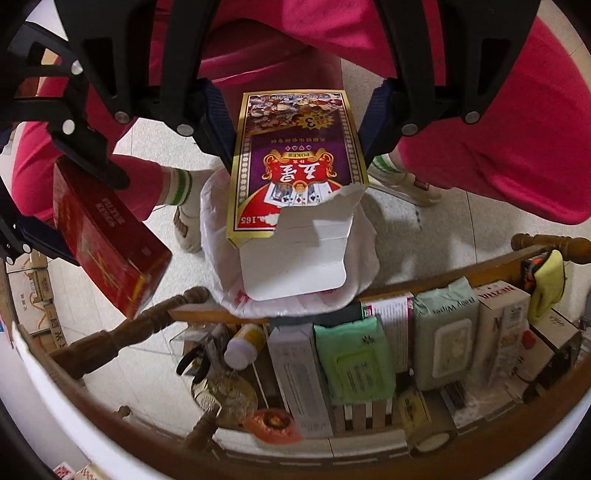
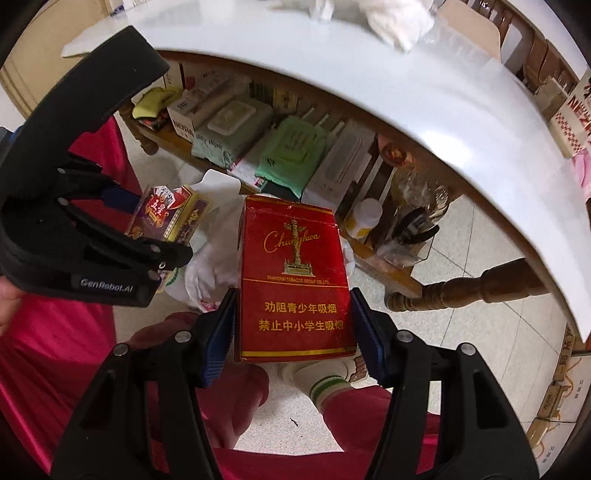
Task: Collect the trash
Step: 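Lower the red pack and card box into the white plastic bag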
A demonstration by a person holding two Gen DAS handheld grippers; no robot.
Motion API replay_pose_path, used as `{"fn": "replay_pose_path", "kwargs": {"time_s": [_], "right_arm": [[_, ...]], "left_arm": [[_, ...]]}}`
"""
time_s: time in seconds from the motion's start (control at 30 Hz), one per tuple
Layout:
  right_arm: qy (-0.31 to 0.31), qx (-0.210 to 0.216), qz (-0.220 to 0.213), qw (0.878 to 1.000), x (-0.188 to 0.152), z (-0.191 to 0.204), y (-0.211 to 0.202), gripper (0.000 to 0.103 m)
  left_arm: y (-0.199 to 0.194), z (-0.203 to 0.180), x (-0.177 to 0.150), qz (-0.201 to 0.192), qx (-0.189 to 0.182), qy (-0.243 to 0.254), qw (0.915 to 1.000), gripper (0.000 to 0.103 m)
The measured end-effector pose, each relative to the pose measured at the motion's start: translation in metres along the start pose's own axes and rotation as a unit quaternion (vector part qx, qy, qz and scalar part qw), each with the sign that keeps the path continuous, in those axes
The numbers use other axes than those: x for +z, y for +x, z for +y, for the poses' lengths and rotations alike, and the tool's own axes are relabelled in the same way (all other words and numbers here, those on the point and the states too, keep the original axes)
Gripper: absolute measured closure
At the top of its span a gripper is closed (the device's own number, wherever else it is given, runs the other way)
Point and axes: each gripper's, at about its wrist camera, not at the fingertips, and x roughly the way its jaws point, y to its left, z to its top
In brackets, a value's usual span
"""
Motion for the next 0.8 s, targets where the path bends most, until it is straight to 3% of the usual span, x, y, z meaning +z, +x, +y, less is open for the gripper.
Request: {"fn": "replay_pose_path", "kwargs": {"time_s": [0.37, 0.8], "right_arm": [[0.039, 0.025, 0.058, 0.997, -0.008, -0.008, 0.067, 0.044], [0.078, 0.044, 0.118, 0.989, -0.014, -0.017, 0.137, 0.044]], "left_arm": [[0.067, 0.009, 0.022, 0.073, -0.004, -0.011, 0.9973, 0.044], [0.12, 0.022, 0.046, 0.127, -0.005, -0.03, 0.9914, 0.044]]}}
